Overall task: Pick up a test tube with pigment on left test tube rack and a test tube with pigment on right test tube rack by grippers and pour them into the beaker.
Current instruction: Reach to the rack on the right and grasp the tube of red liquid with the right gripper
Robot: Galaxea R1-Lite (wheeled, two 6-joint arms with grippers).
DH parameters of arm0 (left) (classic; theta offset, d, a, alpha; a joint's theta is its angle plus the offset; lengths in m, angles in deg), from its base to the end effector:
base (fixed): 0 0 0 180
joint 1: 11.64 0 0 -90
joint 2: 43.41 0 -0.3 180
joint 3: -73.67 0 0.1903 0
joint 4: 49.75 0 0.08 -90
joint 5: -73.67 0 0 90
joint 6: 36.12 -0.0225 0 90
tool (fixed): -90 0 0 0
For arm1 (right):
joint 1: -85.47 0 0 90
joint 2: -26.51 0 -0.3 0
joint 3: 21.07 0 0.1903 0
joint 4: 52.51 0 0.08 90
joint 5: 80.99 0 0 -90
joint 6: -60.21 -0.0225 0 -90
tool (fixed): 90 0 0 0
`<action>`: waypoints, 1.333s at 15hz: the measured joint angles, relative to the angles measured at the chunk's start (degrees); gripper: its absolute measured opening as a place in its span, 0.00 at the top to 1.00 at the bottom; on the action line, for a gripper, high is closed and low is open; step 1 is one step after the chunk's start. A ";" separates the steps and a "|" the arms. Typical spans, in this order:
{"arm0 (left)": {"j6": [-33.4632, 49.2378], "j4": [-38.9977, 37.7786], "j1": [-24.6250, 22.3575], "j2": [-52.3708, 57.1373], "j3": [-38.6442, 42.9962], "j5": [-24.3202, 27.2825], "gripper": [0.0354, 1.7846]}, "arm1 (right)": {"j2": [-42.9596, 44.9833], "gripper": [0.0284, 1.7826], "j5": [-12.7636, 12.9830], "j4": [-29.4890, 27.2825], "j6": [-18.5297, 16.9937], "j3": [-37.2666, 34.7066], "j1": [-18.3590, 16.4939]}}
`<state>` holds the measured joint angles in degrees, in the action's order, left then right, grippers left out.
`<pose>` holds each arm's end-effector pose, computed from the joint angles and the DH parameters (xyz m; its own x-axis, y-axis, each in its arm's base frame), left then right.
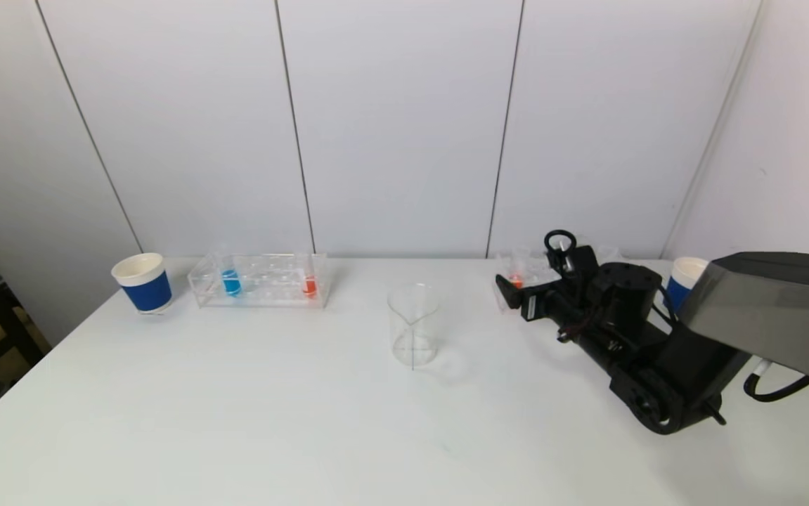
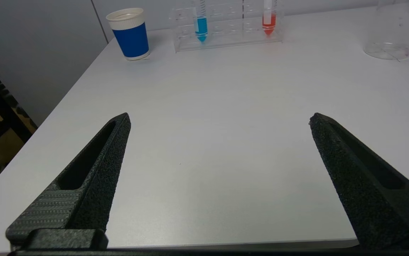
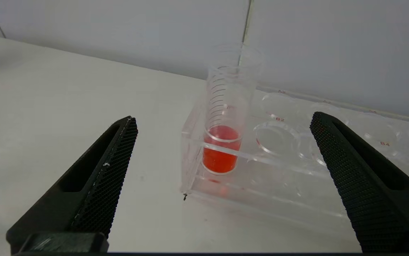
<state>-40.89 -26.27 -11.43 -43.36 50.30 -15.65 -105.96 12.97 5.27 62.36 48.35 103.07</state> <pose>-0.0229 -0.0002 0.0753 0.9999 -0.0155 -0.0010 0.0156 0.9964 0.0831 0.3730 0.1167 0.0422 0.9678 0.2345 -0.0916 -0.2392 0.9700 -0.0437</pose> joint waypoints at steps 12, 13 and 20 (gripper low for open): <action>0.02 0.02 0.00 0.00 0.00 0.02 0.01 | -2.45 0.01 1.90 -8.09 -1.33 10.80 -0.44; 0.02 0.02 0.00 0.00 0.00 0.02 0.01 | -2.56 0.01 1.94 -8.59 -1.74 11.30 -0.66; 0.02 0.00 0.00 0.00 0.00 0.02 0.01 | -3.13 0.01 1.90 -8.96 -2.15 12.32 -1.01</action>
<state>-40.86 -26.27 -11.43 -43.36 50.30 -15.63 -109.09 14.87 -3.69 60.21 60.68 102.06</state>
